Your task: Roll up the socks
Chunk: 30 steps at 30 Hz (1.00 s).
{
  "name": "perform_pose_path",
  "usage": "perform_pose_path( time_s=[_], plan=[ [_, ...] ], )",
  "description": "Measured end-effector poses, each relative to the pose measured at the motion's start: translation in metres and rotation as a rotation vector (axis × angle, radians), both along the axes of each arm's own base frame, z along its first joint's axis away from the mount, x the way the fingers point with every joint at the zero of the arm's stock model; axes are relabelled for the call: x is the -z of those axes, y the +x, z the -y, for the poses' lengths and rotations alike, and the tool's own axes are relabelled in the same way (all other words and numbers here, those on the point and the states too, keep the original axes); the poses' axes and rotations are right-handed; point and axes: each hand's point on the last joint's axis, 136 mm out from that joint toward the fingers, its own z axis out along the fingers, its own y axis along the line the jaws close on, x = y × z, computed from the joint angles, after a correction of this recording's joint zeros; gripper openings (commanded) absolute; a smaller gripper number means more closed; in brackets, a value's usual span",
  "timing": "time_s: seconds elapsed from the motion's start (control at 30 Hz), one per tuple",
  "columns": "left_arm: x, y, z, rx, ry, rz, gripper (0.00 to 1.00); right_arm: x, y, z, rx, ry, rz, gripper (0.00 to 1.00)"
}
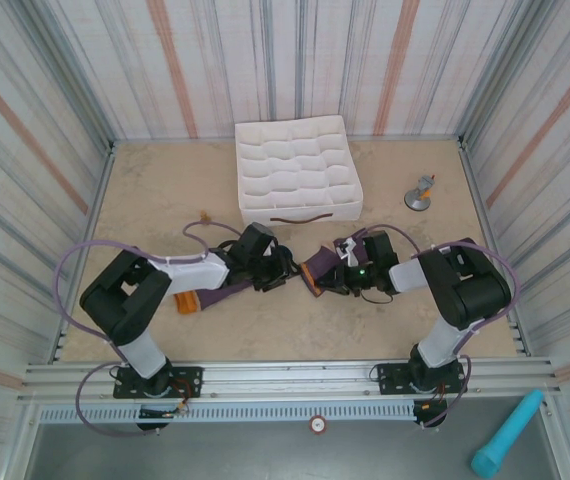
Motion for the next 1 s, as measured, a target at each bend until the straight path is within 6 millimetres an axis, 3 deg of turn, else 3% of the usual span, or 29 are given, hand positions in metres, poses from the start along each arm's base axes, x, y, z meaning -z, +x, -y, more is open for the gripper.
perform_pose_path(
  time_s=[0.23, 0.57, 0.67, 0.8, 0.9, 1.0],
  plan=[
    [0.006, 0.008, 0.005, -0.011, 0.023, 0.011, 0.55, 0.000, 0.004, 0.003, 0.013, -0.003, -0.010, 0.00],
    [0.008, 0.022, 0.028, 0.005, 0.017, 0.061, 0.49, 0.001, 0.007, 0.005, 0.019, 0.009, -0.022, 0.00],
    [0.010, 0.024, 0.032, 0.007, 0.024, 0.070, 0.40, 0.001, 0.009, 0.004, 0.015, 0.014, -0.025, 0.00],
    [0.015, 0.026, 0.034, 0.008, 0.045, 0.069, 0.16, 0.001, 0.010, 0.003, 0.014, 0.014, -0.024, 0.01],
    [0.015, 0.029, 0.035, 0.013, 0.060, 0.072, 0.00, 0.001, 0.011, 0.004, 0.017, 0.011, -0.021, 0.10],
    [0.015, 0.029, 0.034, 0.015, 0.075, 0.070, 0.00, 0.000, 0.012, 0.007, 0.034, -0.021, 0.001, 0.24]
  ],
)
